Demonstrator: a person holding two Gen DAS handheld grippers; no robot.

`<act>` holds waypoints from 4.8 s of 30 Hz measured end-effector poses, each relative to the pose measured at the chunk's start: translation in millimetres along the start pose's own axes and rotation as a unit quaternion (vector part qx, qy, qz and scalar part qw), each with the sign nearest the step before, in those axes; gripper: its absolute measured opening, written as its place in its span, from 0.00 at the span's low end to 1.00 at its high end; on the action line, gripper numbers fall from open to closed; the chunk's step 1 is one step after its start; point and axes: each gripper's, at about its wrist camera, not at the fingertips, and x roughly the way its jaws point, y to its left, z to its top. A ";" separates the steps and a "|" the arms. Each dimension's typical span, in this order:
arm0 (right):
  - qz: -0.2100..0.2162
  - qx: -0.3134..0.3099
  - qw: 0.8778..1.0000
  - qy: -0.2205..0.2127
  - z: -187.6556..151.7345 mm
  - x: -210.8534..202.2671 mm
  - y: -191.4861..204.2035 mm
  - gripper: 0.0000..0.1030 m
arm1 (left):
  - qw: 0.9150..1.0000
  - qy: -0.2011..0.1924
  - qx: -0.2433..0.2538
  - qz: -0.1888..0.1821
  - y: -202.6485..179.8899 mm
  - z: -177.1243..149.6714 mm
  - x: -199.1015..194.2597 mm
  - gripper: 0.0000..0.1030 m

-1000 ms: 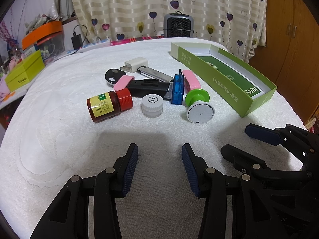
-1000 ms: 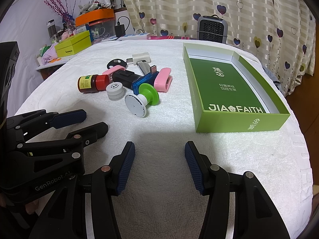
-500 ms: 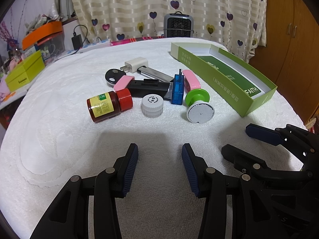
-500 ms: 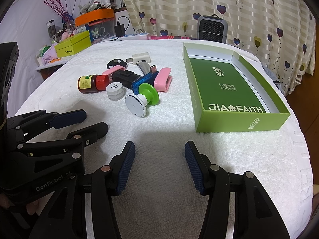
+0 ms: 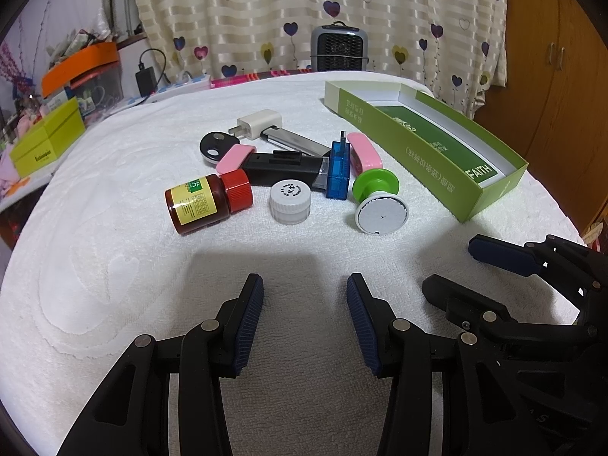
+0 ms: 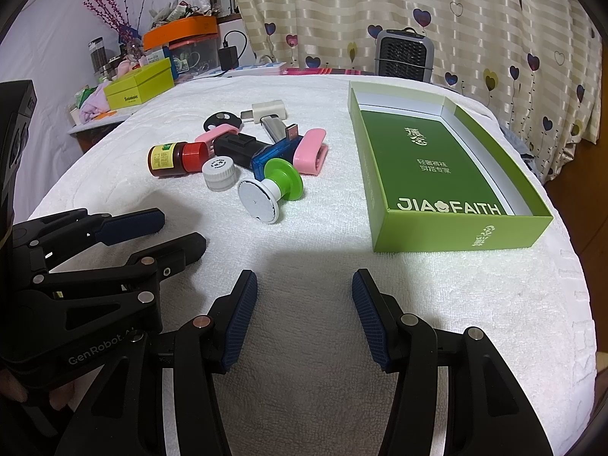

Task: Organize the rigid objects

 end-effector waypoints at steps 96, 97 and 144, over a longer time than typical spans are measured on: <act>0.060 -0.018 0.998 -0.002 55.4 16.8 8.1 0.33 | 0.996 -0.012 0.044 -0.080 57.1 48.9 9.6 0.29; 0.061 -0.017 0.998 -0.004 55.7 15.0 7.2 0.33 | 0.996 -0.016 0.043 -0.080 55.7 49.8 6.7 0.29; -0.025 0.086 0.996 -0.024 58.4 14.0 -142.2 0.33 | 0.976 -0.006 0.102 -0.194 -93.3 113.7 62.8 0.30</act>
